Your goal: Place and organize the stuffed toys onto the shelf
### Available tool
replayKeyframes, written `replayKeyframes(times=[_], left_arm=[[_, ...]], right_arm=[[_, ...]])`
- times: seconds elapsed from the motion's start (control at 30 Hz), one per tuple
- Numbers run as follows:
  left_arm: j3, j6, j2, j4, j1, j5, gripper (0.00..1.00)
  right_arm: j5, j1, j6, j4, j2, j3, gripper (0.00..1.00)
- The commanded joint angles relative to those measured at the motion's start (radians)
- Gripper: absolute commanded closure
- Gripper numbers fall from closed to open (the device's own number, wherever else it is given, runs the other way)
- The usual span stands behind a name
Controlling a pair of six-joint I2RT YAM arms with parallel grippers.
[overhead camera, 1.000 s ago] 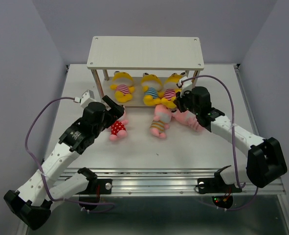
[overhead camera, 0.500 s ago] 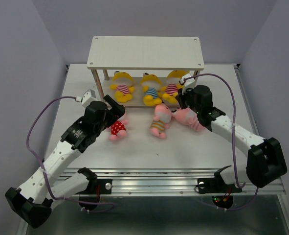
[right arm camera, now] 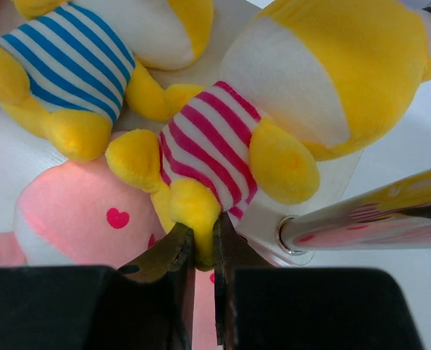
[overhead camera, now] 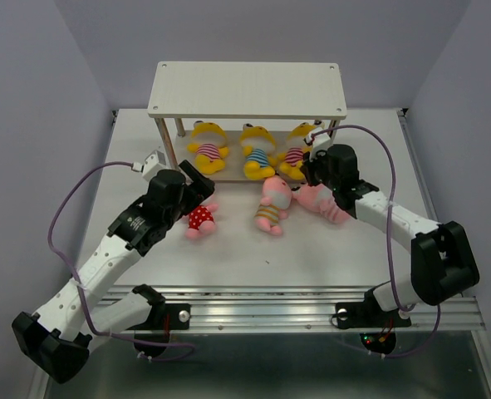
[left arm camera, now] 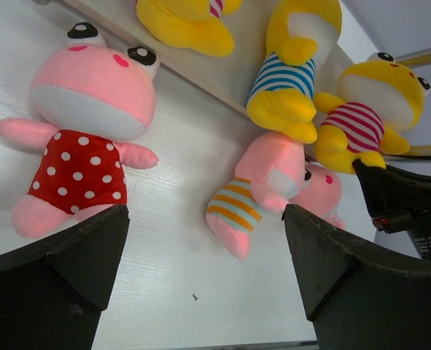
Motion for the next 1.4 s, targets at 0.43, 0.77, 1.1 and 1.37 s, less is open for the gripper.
replayKeyframes(times=[0.43, 0.77, 1.1, 1.37], left_arm=[[0.004, 0.026, 0.017, 0.030, -0.004, -0.001, 0.01], [-0.014, 0.022, 0.011, 0.035, -0.004, 0.006, 0.01], [-0.022, 0.017, -0.003, 0.036, -0.006, 0.009, 0.01], [-0.027, 0.015, -0.008, 0.036, -0.004, 0.018, 0.01]], right_arm=[[-0.171, -0.022, 0.021, 0.137, 0.055, 0.032, 0.94], [-0.133, -0.022, 0.050, 0.169, 0.095, 0.038, 0.89], [-0.032, -0.022, 0.087, 0.169, 0.074, 0.021, 0.59], [-0.010, -0.022, 0.121, 0.150, 0.023, -0.008, 0.43]])
